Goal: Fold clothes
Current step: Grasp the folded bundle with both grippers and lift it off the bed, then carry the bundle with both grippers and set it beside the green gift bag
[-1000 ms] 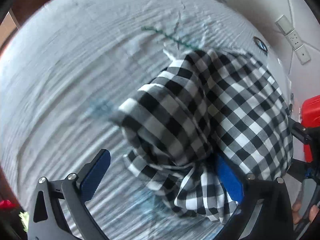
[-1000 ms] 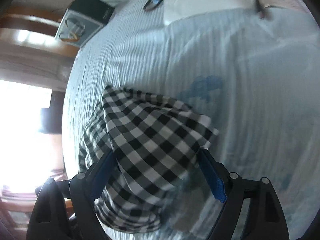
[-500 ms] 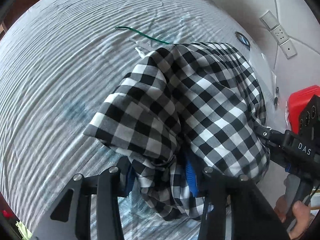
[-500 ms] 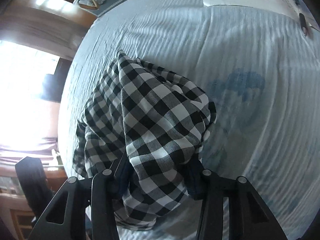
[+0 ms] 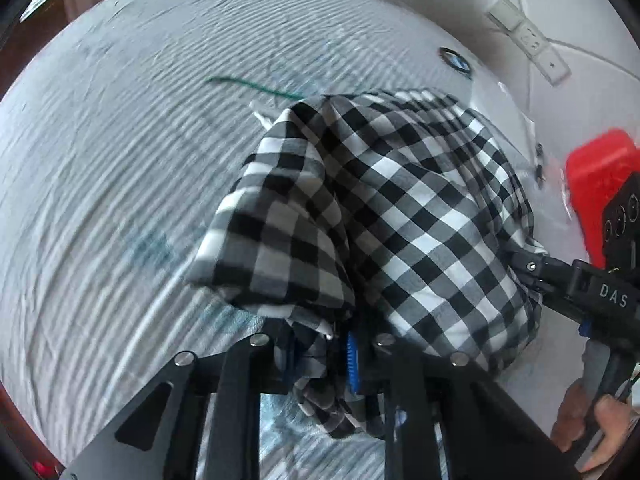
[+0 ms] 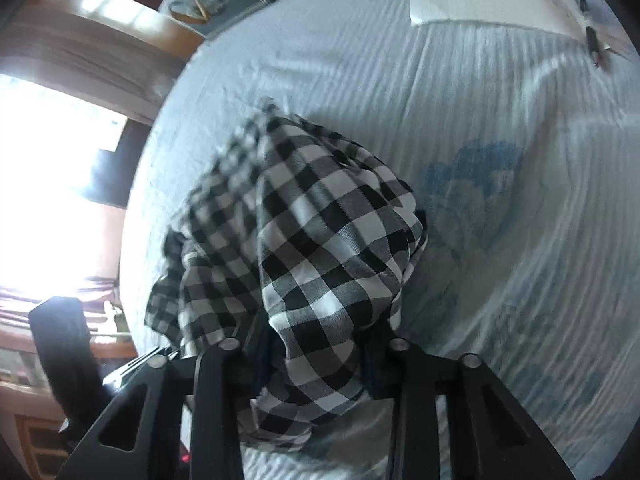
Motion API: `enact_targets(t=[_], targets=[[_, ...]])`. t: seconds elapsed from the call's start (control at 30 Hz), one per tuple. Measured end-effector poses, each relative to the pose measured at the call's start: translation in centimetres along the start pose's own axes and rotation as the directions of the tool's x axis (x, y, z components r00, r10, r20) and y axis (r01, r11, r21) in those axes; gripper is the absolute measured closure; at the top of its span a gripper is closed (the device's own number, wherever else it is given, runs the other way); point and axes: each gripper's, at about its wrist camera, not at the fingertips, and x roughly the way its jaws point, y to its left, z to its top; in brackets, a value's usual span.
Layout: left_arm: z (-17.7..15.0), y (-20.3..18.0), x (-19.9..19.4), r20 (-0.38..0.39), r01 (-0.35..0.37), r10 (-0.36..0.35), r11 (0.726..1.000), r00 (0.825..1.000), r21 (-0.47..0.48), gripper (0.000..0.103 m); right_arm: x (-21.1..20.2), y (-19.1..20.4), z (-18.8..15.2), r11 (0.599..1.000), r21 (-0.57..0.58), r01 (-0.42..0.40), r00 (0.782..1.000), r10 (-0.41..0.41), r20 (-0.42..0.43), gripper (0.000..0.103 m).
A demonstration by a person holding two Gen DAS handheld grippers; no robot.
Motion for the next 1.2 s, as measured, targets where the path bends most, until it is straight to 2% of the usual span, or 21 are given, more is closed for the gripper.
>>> enact_targets(t=[0.2,0.33,0.57,0.63,0.77,1.0,1.1,1.2], targets=[[2.5,0.5,-6.1,0.071,-0.006,-0.004,0.990,0.998,0.140,0.087,-3.7,2.1,-1.6,0.997,0.006,-0.073,0.995,0.072,0.074,0.083],[5.5,1.6,-9.8,0.102,-0.007,-0.016,0.976,0.995,0.218,0.087,-4.9,5.5,-1.4,0.995,-0.022,-0.096,0.986,0.098,0.135,0.084],[13.1,6.6,-11.9,0.126,-0.026,-0.018,0.939,0.992,0.343,0.087,-2.6,13.1,1.4,0.996,-0.053,-0.078,0.968,0.088,0.236,0.084],[16.0,8.6,-12.0,0.131,-0.024,-0.030,0.919,0.991,0.394,0.087,-0.8,15.7,2.9,0.997,-0.049,-0.067,0.958,0.078,0.276,0.084],[24.0,13.6,-12.0,0.126,-0.012,-0.062,0.855,0.990,0.519,0.087,3.7,21.6,6.5,0.999,-0.011,-0.050,0.930,0.050,0.363,0.084],[36.8,18.8,-12.2,0.116,-0.064,-0.015,0.756,0.993,0.651,0.087,11.4,30.4,14.2,0.995,0.083,-0.059,0.899,0.017,0.438,0.084],[41.9,20.4,-10.8,0.118,-0.076,-0.008,0.719,0.993,0.690,0.087,14.5,33.1,17.8,0.994,0.109,-0.031,0.881,-0.024,0.472,0.084],[46.6,21.5,-8.0,0.115,-0.088,0.007,0.690,0.993,0.718,0.087,17.5,34.0,21.0,0.990,0.140,-0.019,0.868,-0.053,0.495,0.084]])
